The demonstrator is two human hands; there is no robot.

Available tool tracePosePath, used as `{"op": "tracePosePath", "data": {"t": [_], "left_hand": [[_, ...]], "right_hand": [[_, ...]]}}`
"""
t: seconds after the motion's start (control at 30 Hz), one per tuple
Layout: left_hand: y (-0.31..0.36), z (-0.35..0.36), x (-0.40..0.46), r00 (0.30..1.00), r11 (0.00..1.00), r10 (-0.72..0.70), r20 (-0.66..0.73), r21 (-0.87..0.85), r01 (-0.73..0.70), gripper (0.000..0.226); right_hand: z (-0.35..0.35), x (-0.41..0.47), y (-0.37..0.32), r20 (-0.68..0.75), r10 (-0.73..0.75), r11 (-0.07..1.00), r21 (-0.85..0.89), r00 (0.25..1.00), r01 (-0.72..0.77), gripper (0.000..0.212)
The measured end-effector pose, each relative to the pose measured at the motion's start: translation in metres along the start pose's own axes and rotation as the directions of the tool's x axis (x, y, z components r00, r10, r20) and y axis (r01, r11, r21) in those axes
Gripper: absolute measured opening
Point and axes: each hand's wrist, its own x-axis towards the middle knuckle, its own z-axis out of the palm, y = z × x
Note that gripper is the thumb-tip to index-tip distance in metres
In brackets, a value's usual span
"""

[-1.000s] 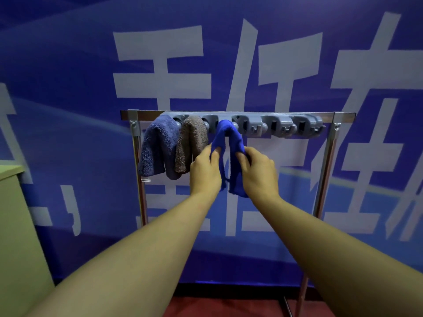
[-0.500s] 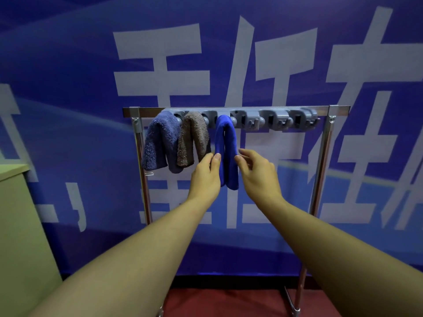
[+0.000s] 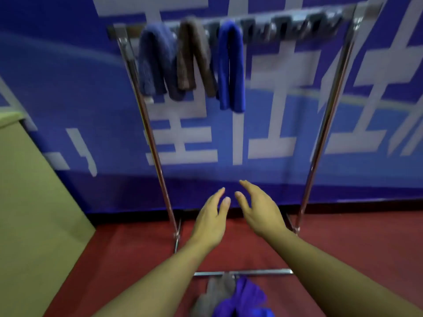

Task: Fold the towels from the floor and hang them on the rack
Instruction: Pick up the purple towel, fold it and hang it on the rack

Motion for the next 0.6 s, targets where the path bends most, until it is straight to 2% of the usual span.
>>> {"op": "tracePosePath", "data": {"t": [0.17, 0.3, 0.37, 0.43, 0.53, 0.6], "left_hand": [[-0.113, 0.045, -0.066, 0.980, 0.967, -0.164, 0.112, 0.217, 0.137, 0.054], [-0.191, 0.070, -0.112, 0.933, 0.894, -0.308, 0.188, 0.393, 0.216, 0.060], [-0.222, 0.079, -0.130, 0.904, 0.852, -0.371, 0.212, 0.465, 0.241, 0.061], [-0.249, 0.088, -0.147, 0.872, 0.817, -0.422, 0.247, 0.521, 0.247, 0.061], [-0.288, 0.101, -0.165, 0.826, 0.788, -0.476, 0.301, 0.564, 0.248, 0.062], [-0.310, 0.110, -0.173, 0.782, 0.762, -0.532, 0.324, 0.585, 0.277, 0.063]], "right_hand": [[0.088, -0.081, 0.068, 0.264, 0.088, 0.982, -0.186, 0.960, -0.039, 0.064], [0.142, -0.141, 0.119, 0.431, 0.180, 0.948, -0.317, 0.884, -0.038, 0.093], [0.165, -0.165, 0.144, 0.484, 0.239, 0.922, -0.385, 0.842, -0.040, 0.098], [0.185, -0.186, 0.166, 0.531, 0.309, 0.903, -0.425, 0.789, -0.068, 0.098], [0.210, -0.208, 0.193, 0.565, 0.389, 0.873, -0.477, 0.728, -0.097, 0.081], [0.226, -0.217, 0.208, 0.582, 0.424, 0.858, -0.504, 0.694, -0.102, 0.084]]}}
